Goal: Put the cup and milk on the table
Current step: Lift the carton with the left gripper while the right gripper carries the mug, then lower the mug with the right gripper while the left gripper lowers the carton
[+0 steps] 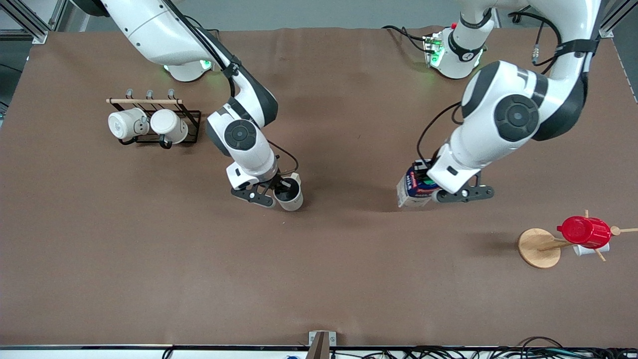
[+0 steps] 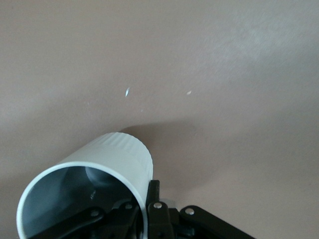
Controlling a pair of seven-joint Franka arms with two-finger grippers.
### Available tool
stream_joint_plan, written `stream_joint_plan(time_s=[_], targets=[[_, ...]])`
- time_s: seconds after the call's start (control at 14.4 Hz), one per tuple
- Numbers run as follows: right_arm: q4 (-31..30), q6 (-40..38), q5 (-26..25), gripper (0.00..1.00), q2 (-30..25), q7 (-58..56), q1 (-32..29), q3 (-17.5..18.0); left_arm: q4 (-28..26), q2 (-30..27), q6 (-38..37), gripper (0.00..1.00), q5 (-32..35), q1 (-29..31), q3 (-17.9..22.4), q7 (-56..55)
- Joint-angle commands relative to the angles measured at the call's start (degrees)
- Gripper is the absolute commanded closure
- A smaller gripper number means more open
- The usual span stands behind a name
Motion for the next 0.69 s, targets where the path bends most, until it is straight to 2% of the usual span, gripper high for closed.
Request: stream_joint_plan(time_s=[0.0, 0.21, 0.28, 0.42, 0.48, 0.62], targets=[[0.4, 0.6, -2.2, 0.98, 0.8, 2.4, -0.5, 1.2, 5.0, 3.9, -1.2, 0.67, 0.2, -3.6, 0.0, -7.2], [0.4, 1.0, -2.6, 0.96, 1.5, 3.6, 0.1, 1.6, 8.6, 7.8, -1.2, 0.67, 0.3, -8.1, 0.0, -15.0], [0.4, 1.0, -2.9, 0.89, 1.6, 3.6, 0.2, 1.6, 9.9, 9.0, -1.2, 0.67, 0.3, -9.3, 0.0, -17.3], [0.3, 0.9, -3.2, 0.47, 1.6, 3.6, 0.0, 1.6, 12.2, 11.6, -0.6, 0.67, 0.2, -12.3, 0.0, -22.2], [0.3, 0.9, -3.2, 0.37, 1.6, 3.6, 0.0, 1.6, 13.4, 12.6, -0.5, 0.67, 0.2, -13.6, 0.1, -24.3], [0.4, 0.8, -3.1, 0.24, 1.4, 3.6, -0.3, 1.7, 16.3, 15.2, -0.3, 0.67, 0.2, -16.1, 0.1, -27.6]])
